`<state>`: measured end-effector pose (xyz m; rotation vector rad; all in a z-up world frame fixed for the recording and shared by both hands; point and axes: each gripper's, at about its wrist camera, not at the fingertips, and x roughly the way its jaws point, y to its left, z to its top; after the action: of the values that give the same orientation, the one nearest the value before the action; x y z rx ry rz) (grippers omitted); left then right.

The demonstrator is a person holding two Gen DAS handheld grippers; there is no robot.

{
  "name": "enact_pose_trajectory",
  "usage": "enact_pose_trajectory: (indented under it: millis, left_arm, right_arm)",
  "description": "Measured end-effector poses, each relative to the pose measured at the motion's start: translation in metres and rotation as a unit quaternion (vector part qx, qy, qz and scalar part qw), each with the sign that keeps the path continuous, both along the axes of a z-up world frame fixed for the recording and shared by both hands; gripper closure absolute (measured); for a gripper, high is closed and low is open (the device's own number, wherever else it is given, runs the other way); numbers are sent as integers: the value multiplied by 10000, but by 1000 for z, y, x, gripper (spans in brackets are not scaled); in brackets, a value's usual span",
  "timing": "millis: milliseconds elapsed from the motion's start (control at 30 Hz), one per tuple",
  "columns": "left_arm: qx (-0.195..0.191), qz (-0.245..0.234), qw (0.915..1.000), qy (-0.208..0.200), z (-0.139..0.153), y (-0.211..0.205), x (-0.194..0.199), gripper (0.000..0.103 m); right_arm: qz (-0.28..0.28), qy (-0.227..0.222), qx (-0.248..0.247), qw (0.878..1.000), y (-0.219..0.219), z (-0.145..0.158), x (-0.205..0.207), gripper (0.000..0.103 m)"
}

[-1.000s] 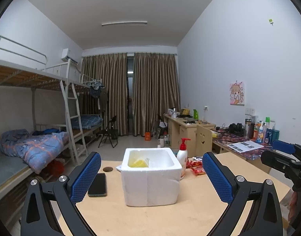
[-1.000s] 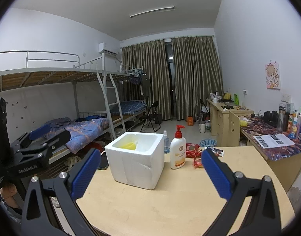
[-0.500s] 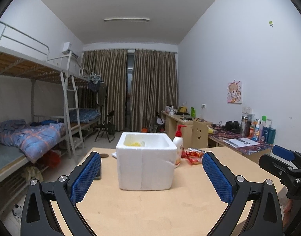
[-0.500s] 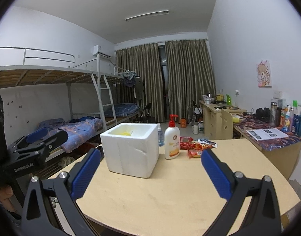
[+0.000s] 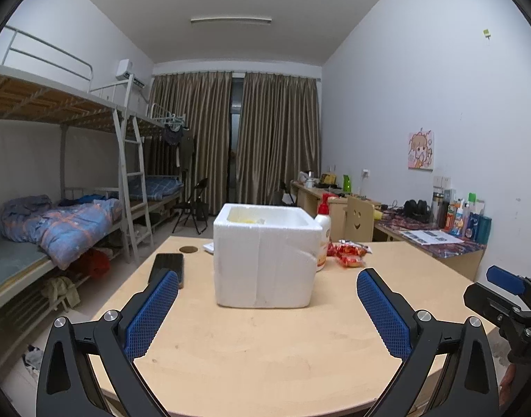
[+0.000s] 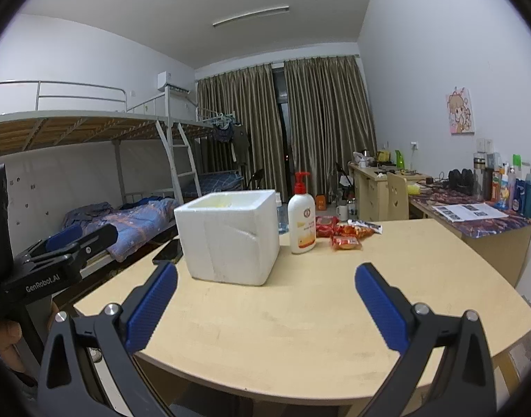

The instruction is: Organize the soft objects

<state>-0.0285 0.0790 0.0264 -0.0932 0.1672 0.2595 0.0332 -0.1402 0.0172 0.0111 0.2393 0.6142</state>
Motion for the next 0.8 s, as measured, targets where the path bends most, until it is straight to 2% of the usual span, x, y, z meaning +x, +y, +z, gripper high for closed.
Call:
enact_pose_trajectory:
  millis: [233, 800]
  left_arm:
    - [34, 1, 9999, 104, -11, -5, -3, 0]
    - [68, -48, 9999, 134, -11, -6, -5, 0]
  right_arm:
    - [20, 81, -69, 9999, 1, -6, -4, 0]
    - [-4, 92, -127, 9999, 3, -5, -5, 0]
